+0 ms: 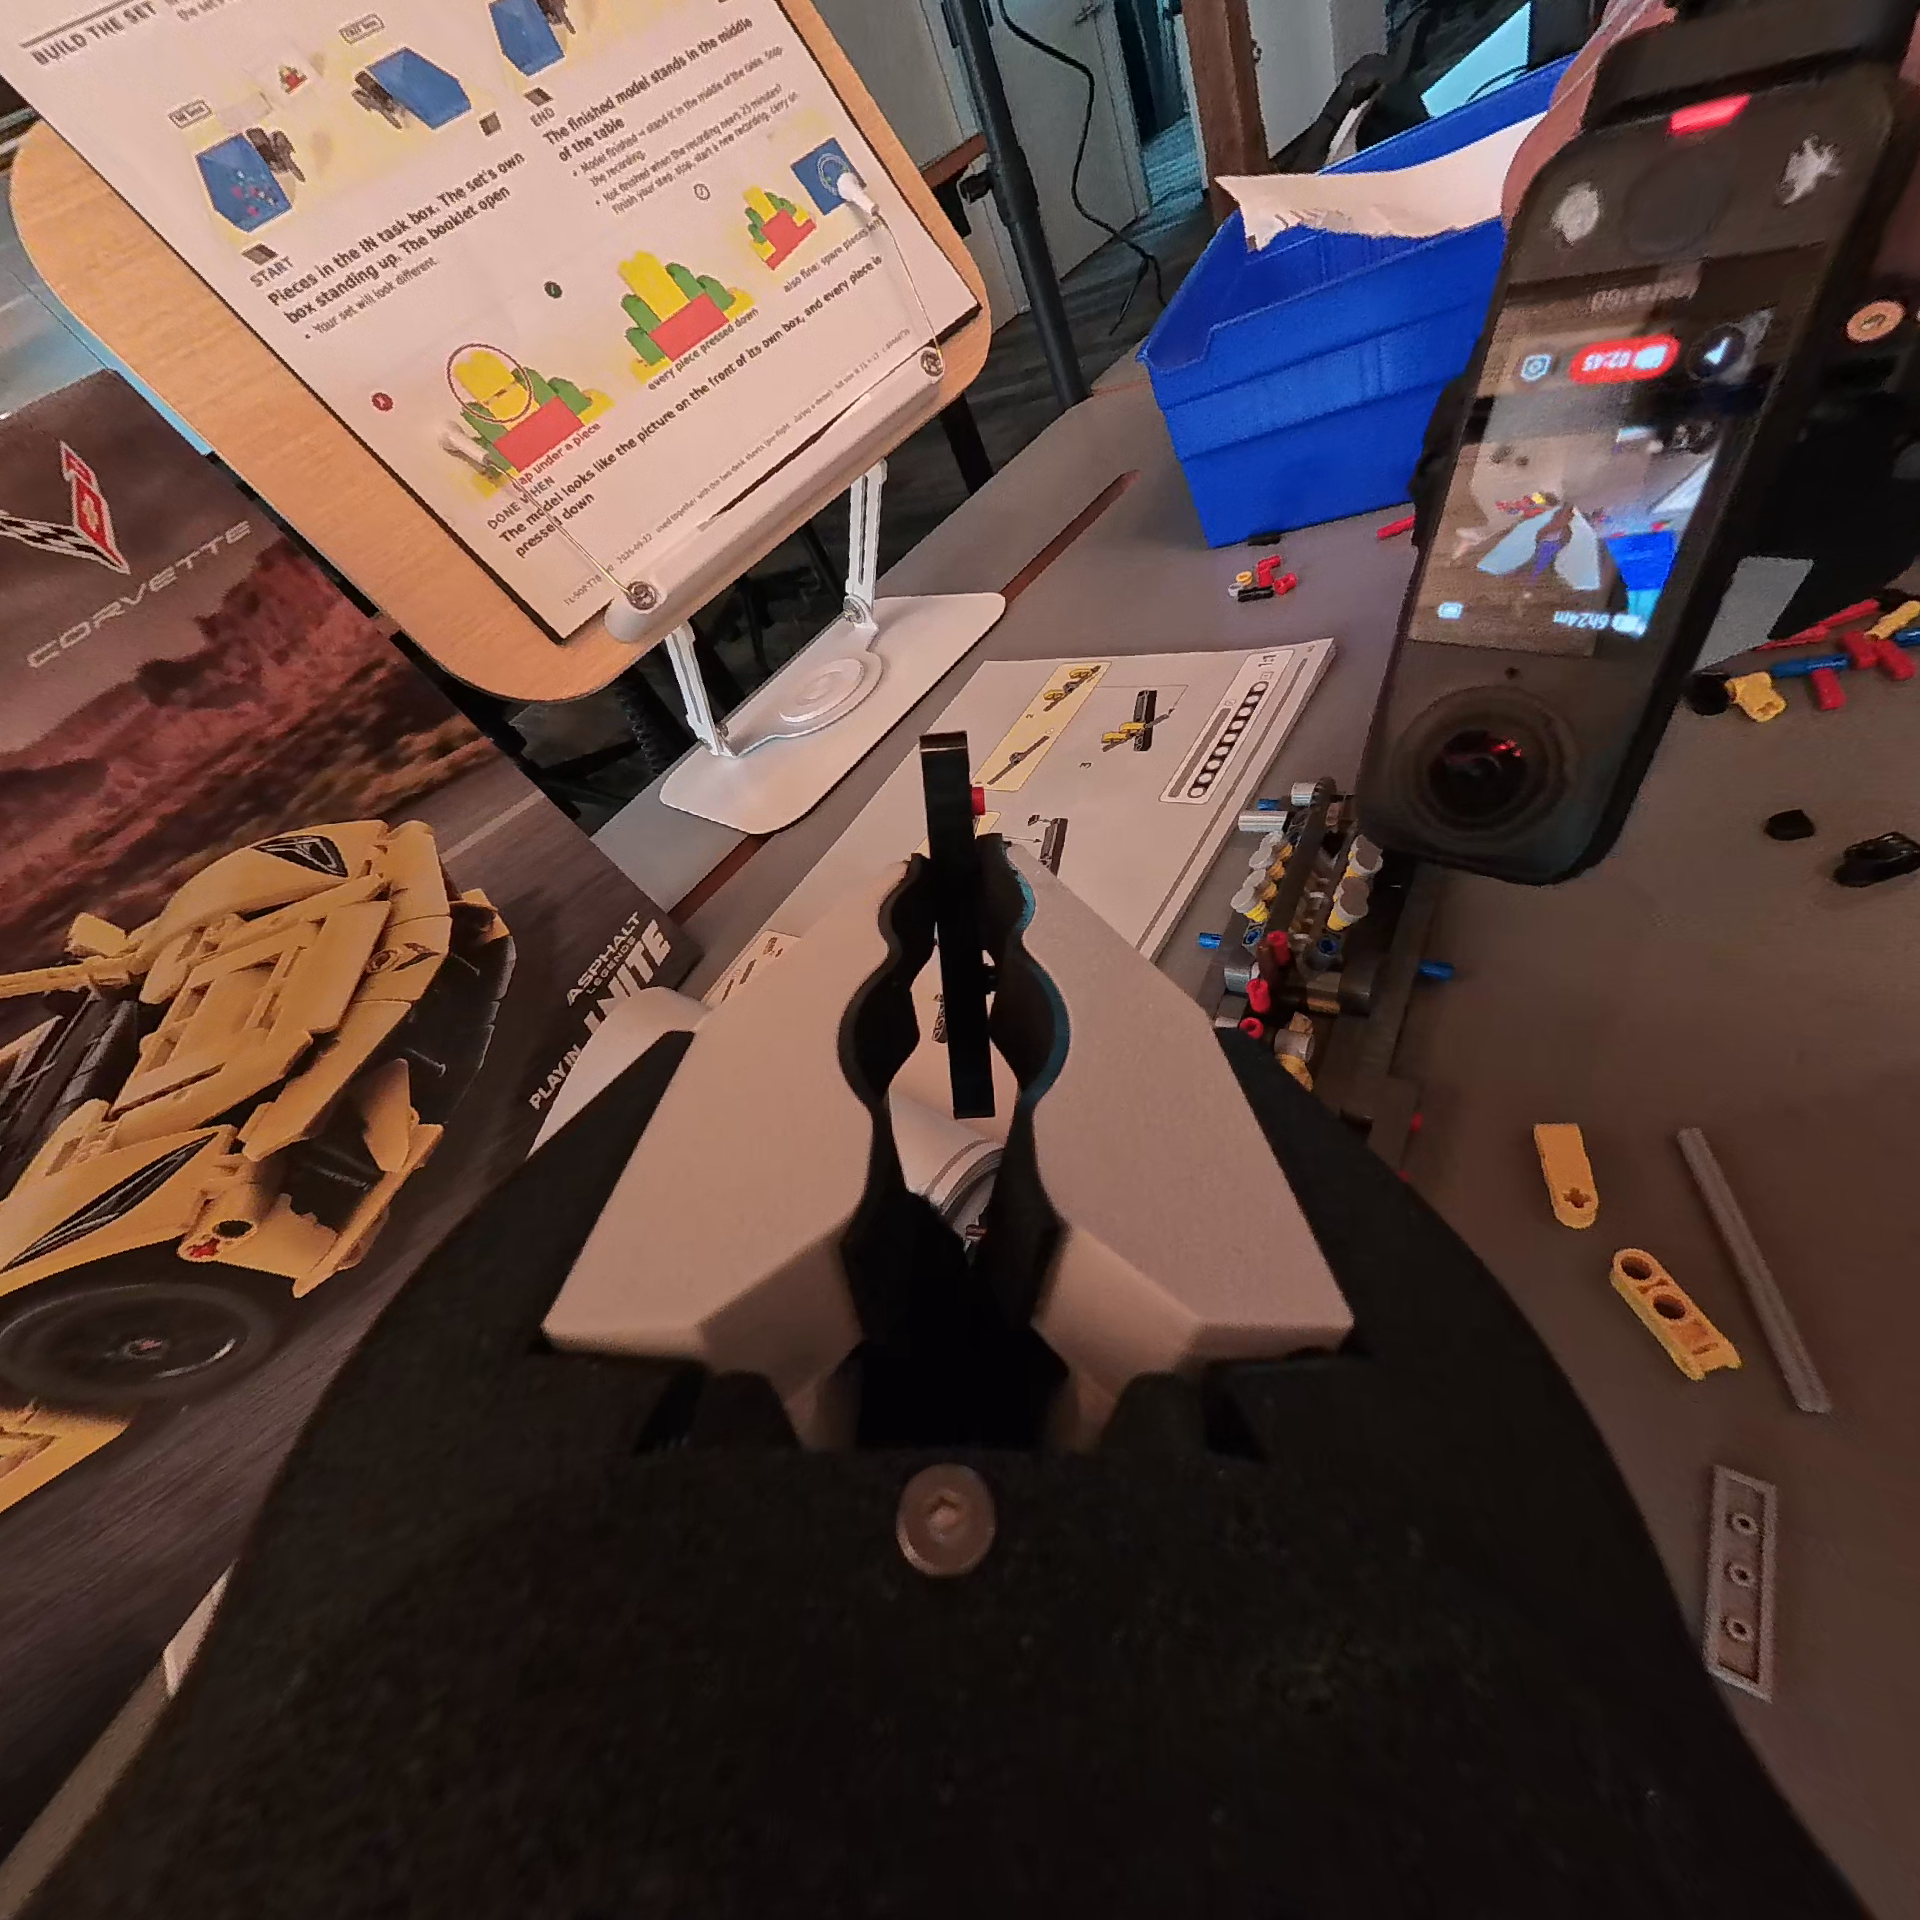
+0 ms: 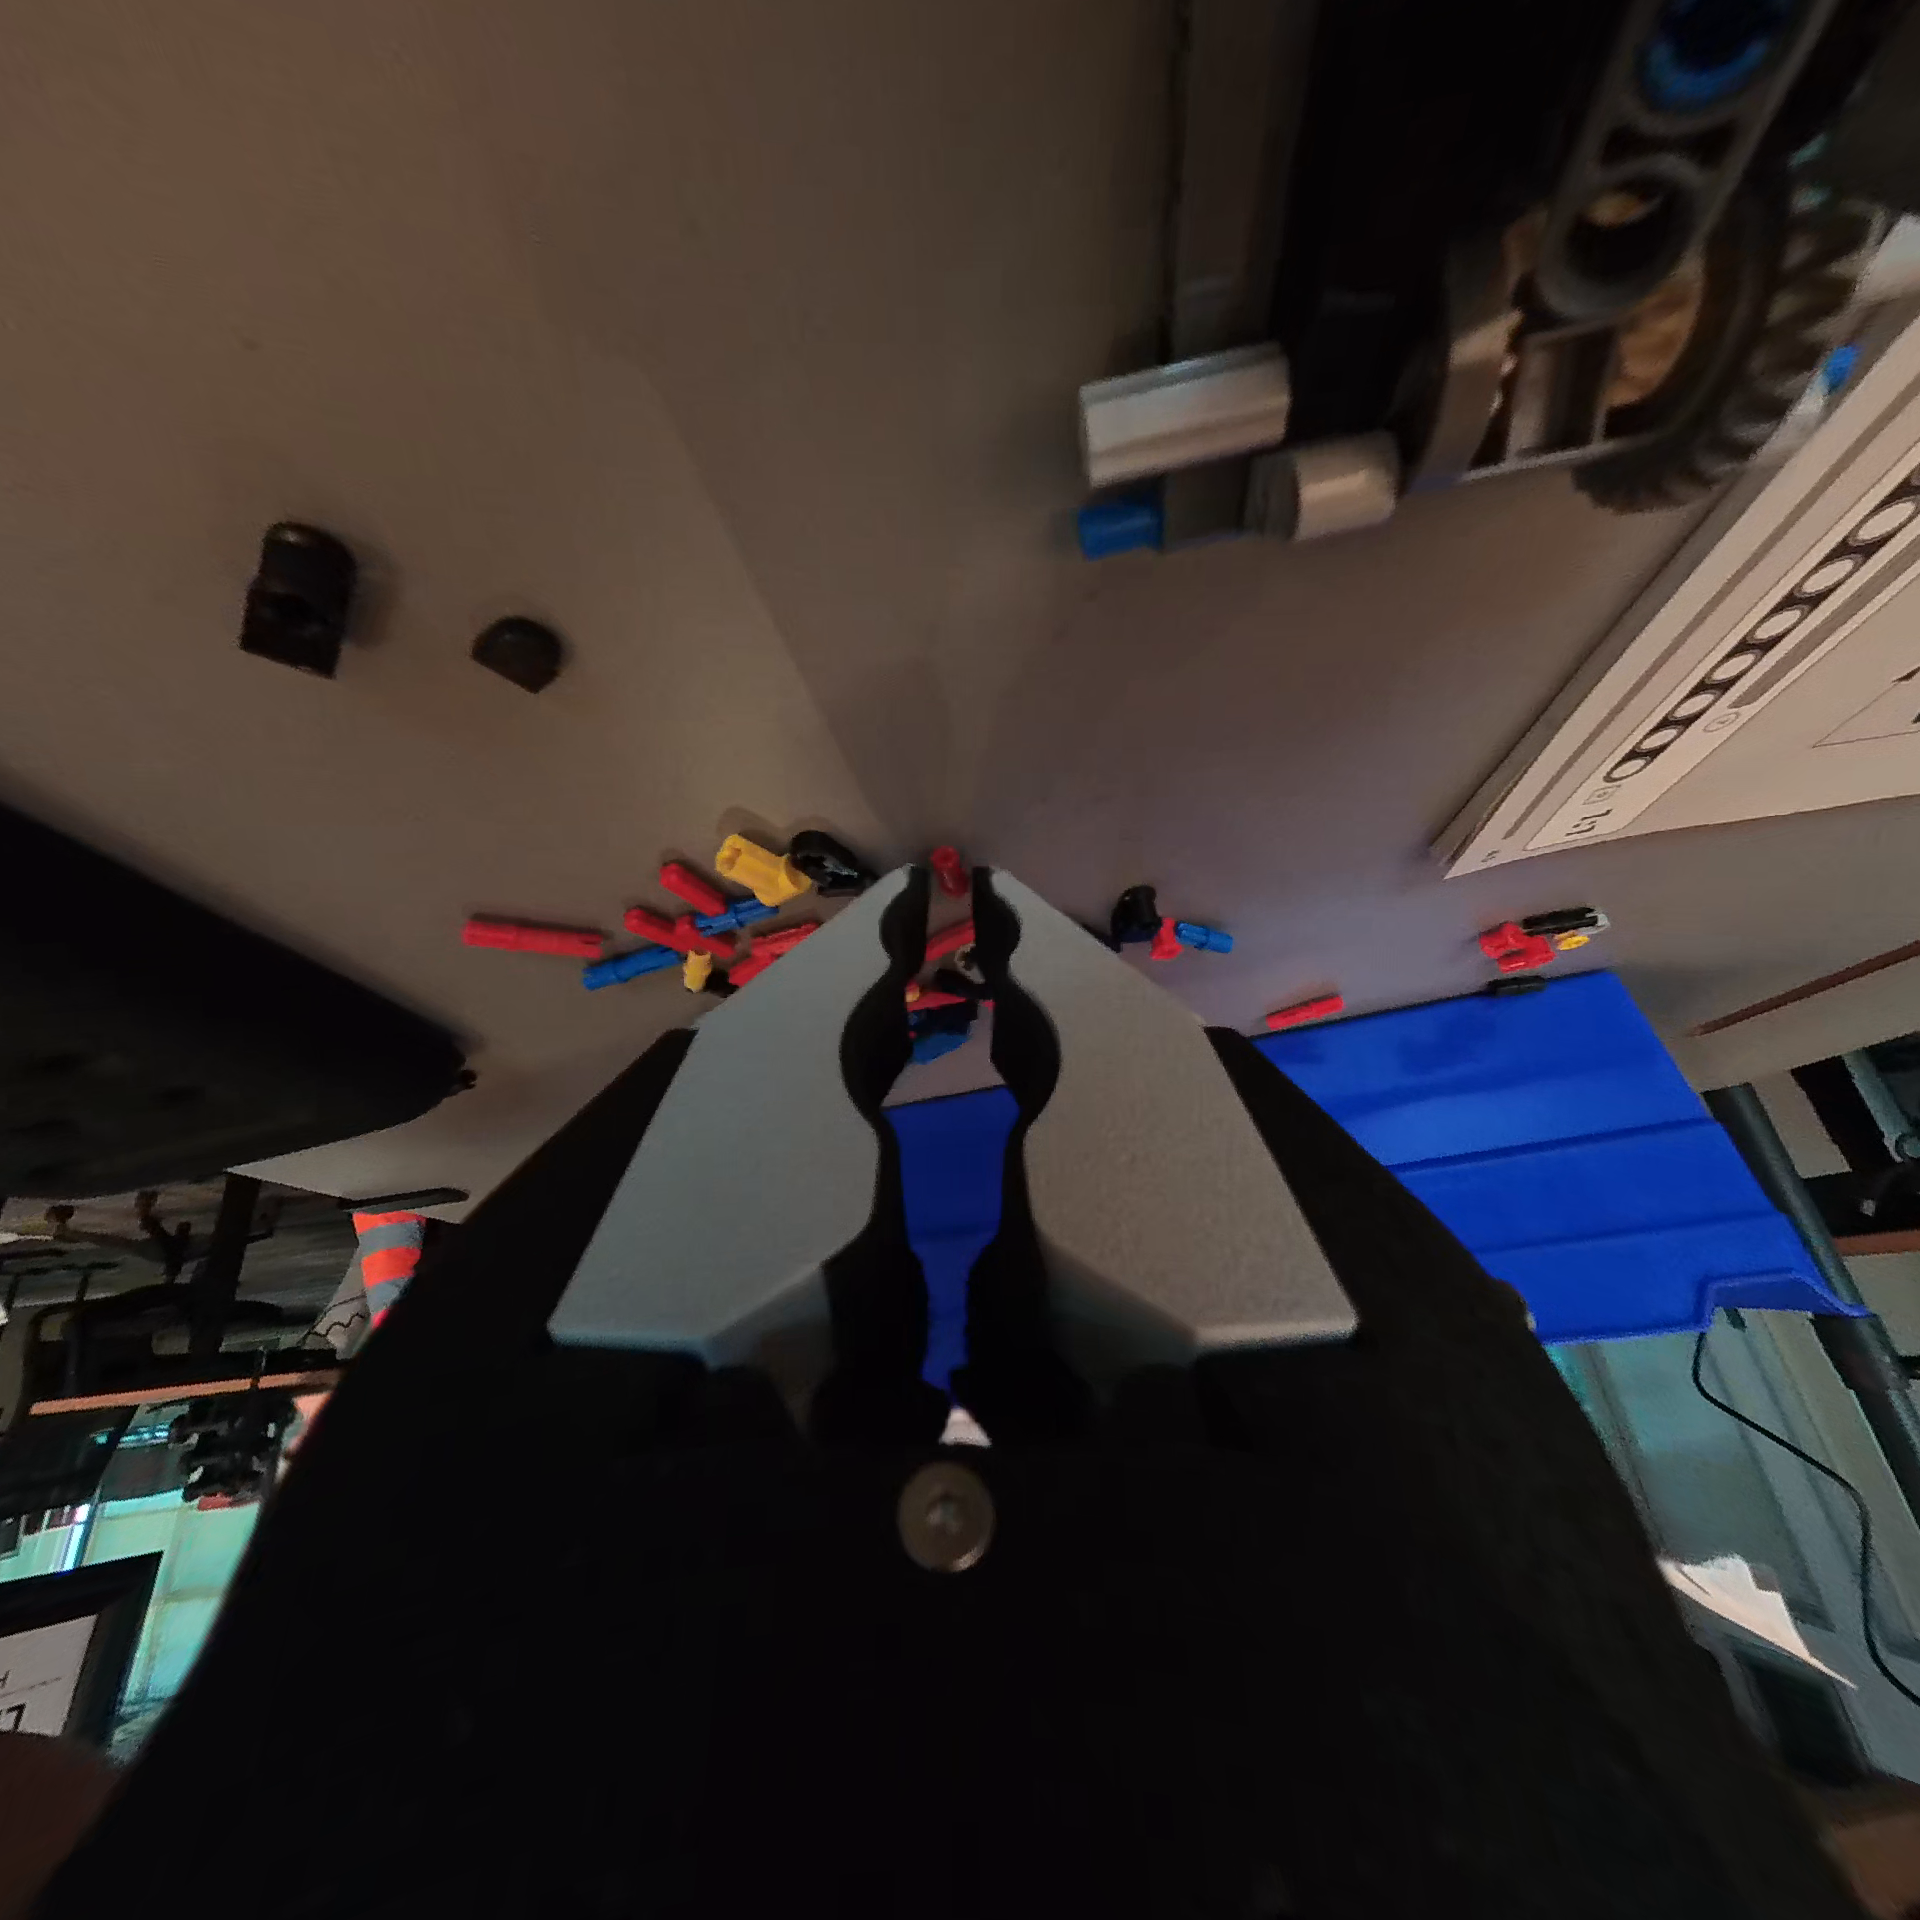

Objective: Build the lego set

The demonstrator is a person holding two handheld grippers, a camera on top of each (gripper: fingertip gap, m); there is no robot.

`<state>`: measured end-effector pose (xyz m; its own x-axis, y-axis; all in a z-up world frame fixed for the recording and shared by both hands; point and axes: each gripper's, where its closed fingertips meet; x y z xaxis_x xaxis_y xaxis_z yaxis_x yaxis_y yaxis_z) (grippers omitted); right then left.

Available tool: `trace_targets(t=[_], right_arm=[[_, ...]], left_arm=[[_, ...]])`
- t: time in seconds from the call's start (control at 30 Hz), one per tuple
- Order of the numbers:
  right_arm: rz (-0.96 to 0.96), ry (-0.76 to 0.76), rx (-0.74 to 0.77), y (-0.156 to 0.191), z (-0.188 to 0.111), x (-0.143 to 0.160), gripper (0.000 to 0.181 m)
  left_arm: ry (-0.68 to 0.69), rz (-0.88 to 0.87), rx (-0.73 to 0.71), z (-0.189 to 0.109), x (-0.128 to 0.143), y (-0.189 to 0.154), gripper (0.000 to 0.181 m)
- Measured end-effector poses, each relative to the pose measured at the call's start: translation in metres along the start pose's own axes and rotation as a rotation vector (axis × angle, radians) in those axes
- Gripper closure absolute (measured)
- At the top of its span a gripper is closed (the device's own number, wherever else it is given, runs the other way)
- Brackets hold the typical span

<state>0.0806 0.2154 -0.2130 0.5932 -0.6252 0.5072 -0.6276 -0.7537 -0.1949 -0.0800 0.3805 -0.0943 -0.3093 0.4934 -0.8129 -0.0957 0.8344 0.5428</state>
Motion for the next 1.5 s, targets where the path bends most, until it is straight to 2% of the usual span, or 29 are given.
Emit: trace_targets(t=[0.13, 0.2, 0.33, 0.4, 0.53, 0.63, 0.73, 0.9, 1.13, 1.37, 1.43, 1.5], right_arm=[[0.032, -0.068, 0.0, -0.004, -0.009, 0.004, 0.166], [0.095, -0.167, -0.031, -0.007, -0.02, 0.013, 0.162], [0.323, -0.521, -0.154, -0.01, -0.048, 0.027, 0.158], [0.431, -0.703, -0.165, -0.015, -0.054, 0.027, 0.159], [0.615, -1.036, -0.236, -0.018, -0.053, 0.002, 0.158], [0.682, -1.081, -0.208, -0.025, -0.04, -0.016, 0.157], [0.662, -1.118, -0.163, -0.031, -0.037, -0.028, 0.167], [0.625, -1.12, -0.321, -0.025, -0.029, -0.04, 0.162], [0.583, -1.109, -0.277, -0.017, -0.028, -0.055, 0.171], [0.548, -1.058, -0.222, -0.015, -0.029, -0.056, 0.176], [0.565, -1.106, -0.235, -0.017, -0.039, -0.057, 0.176], [0.601, -1.256, -0.3, -0.019, -0.07, -0.059, 0.177]], left_arm=[[0.001, 0.0, 0.0, 0.0, 0.0, 0.0, 0.175], [0.002, -0.002, -0.001, 0.0, 0.001, 0.001, 0.175], [-0.001, -0.008, -0.004, -0.001, 0.0, 0.003, 0.175], [-0.003, -0.01, -0.001, -0.001, 0.0, 0.003, 0.175], [-0.003, -0.007, 0.005, -0.001, -0.002, -0.001, 0.175], [-0.003, -0.002, 0.011, 0.0, -0.002, -0.004, 0.175], [0.008, 0.004, 0.02, 0.002, 0.0, -0.008, 0.175], [0.008, 0.003, 0.02, 0.002, 0.001, -0.007, 0.175], [0.018, 0.0, 0.026, 0.004, 0.005, -0.007, 0.175], [0.02, 0.006, 0.03, 0.004, 0.005, -0.009, 0.175], [0.014, 0.004, 0.029, 0.003, 0.004, -0.009, 0.175], [-0.004, -0.02, 0.04, 0.002, -0.001, -0.01, 0.175]])
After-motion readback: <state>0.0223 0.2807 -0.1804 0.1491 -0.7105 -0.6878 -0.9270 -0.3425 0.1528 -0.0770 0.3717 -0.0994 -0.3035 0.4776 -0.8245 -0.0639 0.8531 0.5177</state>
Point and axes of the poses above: each gripper's, where its closed fingertips meet, z out along the fingers, x out of its underside, y = z × x across the jaws, and after that the axes turned 9 degrees about z, right-handed
